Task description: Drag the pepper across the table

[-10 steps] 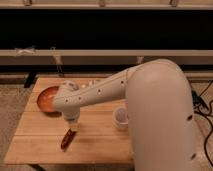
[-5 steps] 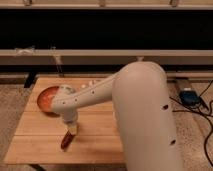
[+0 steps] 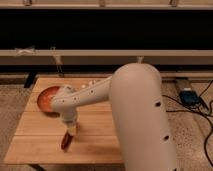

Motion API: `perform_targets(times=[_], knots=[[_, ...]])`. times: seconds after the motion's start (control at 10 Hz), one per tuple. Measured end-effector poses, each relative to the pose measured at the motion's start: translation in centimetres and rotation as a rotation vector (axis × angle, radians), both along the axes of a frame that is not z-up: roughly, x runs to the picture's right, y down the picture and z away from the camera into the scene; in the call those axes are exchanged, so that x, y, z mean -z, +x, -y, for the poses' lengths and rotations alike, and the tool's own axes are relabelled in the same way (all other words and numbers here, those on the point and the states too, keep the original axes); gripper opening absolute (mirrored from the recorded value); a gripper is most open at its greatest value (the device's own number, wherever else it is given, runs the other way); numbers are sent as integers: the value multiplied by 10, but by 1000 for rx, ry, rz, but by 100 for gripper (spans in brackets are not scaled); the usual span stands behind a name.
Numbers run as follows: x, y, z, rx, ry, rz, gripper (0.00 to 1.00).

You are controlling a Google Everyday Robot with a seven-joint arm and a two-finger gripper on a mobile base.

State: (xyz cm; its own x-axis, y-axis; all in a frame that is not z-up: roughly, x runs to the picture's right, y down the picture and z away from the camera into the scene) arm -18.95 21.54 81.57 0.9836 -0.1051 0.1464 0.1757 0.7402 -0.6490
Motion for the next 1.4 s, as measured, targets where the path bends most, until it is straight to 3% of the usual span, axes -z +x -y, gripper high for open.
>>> perform_targets(times=[0.4, 1.0, 1.4], knots=[[3, -2, -6, 10, -8, 6, 64], [5, -4, -10, 31, -13, 15, 10], [8, 2, 4, -18, 6, 10, 9]])
